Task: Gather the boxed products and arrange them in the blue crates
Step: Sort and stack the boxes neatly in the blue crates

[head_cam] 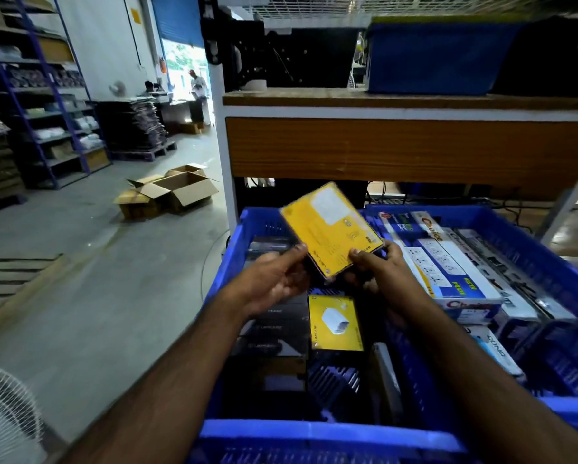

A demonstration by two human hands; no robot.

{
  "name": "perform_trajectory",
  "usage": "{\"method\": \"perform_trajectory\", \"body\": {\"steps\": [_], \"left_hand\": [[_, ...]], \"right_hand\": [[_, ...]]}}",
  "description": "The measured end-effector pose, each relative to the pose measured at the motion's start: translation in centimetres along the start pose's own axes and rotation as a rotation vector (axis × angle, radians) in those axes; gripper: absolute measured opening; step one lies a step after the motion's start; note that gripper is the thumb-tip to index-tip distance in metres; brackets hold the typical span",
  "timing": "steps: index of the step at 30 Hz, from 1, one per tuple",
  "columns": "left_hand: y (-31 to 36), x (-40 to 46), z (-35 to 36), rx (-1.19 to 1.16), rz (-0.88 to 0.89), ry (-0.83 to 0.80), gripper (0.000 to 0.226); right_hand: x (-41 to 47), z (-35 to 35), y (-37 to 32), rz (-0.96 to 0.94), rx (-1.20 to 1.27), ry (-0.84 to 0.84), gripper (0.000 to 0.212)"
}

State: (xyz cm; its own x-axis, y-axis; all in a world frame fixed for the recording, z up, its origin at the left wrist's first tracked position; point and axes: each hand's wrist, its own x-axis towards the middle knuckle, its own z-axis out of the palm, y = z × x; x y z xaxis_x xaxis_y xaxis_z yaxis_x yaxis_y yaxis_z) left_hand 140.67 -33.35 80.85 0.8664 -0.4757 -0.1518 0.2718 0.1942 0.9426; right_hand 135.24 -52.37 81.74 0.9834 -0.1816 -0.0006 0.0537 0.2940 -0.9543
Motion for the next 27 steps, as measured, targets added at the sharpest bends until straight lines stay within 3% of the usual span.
{"method": "perform_trajectory", "body": {"steps": [4,11,14,16,18,22,27], "left_hand": [[-0.6,-0.1,0.8,0.137,-0.043,-0.093,0.043],[-0.4,0.9,-0.3,0.004,0.112,0.132,0.020],[0.0,1.1,-0.5,0.002,0.211,0.201,0.021],[0.3,1.0,-0.6,-0.022,0.227,0.213,0.038],[0.4,0.9,-0.7,-0.051,0.221,0.219,0.055],[0.9,0.6,-0.7,-0.092,0.229,0.228,0.033],[1.2,0.0,-0.8,-0.055,0.212,0.243,0.032]], "right_hand": [[0.1,0.1,0.2,0.070,0.025,0.017,0.052],[-0.9,0.2,0.5,0.079,-0.531,-0.149,0.054],[-0.6,0.1,0.0,-0.007,-0.262,-0.034,0.060],[-0.3,-0.2,0.0,-0.069,-0.196,0.025,0.067],[-0.2,-0.3,0.2,-0.107,-0.284,0.015,0.059],[-0.1,-0.3,0.4,-0.026,-0.339,-0.007,0.035],[-0.1,0.0,0.6,0.001,-0.379,-0.079,0.025]]}}
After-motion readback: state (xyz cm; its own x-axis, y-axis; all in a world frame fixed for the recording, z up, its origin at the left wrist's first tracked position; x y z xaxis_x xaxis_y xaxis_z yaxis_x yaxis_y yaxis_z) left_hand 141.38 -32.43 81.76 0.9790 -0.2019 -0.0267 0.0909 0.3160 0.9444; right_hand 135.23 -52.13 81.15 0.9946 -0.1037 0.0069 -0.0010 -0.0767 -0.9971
